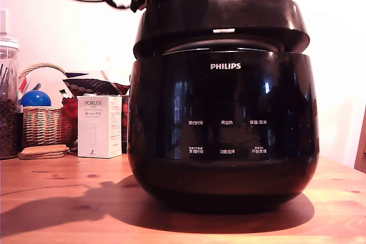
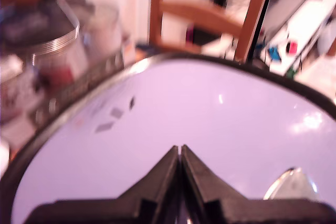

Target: Close the rice cooker by pressing the lid down with medium force

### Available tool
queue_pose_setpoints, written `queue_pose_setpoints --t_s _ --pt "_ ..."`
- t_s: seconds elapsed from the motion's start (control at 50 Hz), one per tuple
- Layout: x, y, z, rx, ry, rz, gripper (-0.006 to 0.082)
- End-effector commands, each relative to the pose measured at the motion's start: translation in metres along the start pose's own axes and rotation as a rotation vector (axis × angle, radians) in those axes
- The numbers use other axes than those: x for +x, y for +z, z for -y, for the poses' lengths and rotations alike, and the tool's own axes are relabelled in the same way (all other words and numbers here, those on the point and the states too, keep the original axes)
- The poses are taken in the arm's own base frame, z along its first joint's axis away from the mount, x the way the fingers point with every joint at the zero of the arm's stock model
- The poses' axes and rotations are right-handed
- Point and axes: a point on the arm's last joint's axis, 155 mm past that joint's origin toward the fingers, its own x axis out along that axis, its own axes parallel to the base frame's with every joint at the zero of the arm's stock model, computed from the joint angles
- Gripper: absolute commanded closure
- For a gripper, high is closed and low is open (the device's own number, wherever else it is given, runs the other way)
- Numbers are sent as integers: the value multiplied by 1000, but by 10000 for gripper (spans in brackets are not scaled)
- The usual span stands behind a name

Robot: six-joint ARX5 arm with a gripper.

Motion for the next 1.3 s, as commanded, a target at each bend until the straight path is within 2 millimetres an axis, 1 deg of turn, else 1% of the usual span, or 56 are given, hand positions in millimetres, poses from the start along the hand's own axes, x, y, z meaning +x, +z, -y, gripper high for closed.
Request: queue_pose_setpoints --t_s 0.0,0.18,0.38,0.44,0.58,0.78,0.88,0.98,1.08,1.18,1.28 --pt "7 -46 1 -8 0 -91 787" --pt "8 -68 5 -3 3 -99 787" --pt "7 -105 12 -1 9 -138 787" --pt "6 -112 13 7 21 -126 787" --pt "5 -119 20 17 24 -95 787" --pt "5 -124 18 22 39 -108 787" --pt "3 -134 17 20 47 -114 787" --pt "-1 -149 15 -2 70 -136 787" --pt "-3 -157 17 -1 67 -138 787" --pt "-4 -158 19 1 62 -132 787" --pt "-3 -151 20 4 60 -111 787"
